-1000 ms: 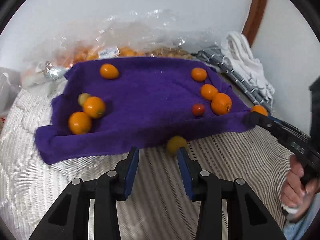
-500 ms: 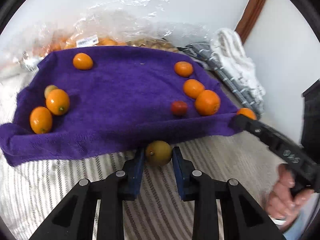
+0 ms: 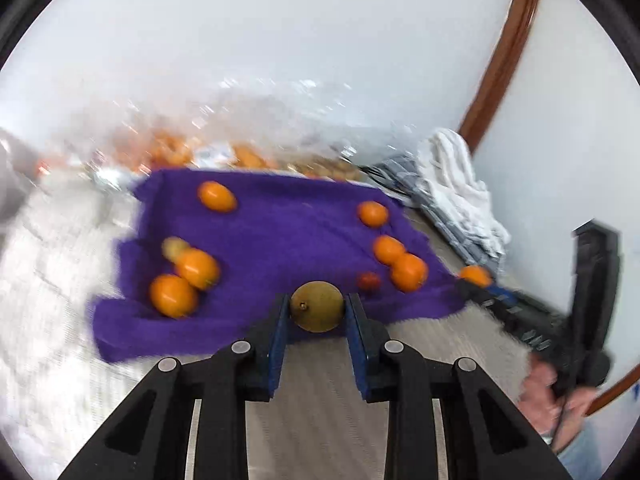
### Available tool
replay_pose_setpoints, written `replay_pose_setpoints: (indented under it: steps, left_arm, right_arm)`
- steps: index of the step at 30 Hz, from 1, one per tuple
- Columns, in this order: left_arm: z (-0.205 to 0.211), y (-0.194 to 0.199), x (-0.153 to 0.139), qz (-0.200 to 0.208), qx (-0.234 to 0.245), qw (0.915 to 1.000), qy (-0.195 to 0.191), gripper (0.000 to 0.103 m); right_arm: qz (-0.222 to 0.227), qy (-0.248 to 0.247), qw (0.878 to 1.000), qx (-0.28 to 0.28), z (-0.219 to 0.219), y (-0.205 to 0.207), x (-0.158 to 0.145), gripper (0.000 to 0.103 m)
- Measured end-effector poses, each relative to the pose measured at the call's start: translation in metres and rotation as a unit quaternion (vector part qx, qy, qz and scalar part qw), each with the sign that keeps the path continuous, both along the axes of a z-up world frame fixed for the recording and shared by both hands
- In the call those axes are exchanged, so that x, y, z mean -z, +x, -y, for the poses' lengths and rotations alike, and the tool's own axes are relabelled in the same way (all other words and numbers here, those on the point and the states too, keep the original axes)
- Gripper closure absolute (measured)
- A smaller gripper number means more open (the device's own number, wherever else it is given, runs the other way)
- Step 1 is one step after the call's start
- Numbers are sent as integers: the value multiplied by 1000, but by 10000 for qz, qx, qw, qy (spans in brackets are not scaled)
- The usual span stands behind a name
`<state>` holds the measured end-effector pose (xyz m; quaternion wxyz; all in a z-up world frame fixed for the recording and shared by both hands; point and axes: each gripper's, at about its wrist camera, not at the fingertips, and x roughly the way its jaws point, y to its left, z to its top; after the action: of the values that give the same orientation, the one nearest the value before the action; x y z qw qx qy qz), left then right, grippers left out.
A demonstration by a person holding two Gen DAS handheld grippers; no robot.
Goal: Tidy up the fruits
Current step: 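Lift and carry the orange and the yellow-green fruit over the purple towel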
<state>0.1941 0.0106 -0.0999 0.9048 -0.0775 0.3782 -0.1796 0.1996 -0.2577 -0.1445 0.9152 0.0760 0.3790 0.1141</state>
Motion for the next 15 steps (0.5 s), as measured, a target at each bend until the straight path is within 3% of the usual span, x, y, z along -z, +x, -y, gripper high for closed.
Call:
replay_pose_setpoints:
  steps: [5,9,15]
  left_arm:
    - [-34,20,-30,202,-486,9985,126,76]
    - [-46,41,-35,354,-882,9952,232,76]
    - [-56,59,-2,203,-1160,9930,40,76]
  right_arm:
    - [191,-53,9998,-60,-7,24,-45,68]
    - [407,-198,9990,-72,-20,54,-66,68]
    - [394,191,9990,-113,-26,81,-43,68]
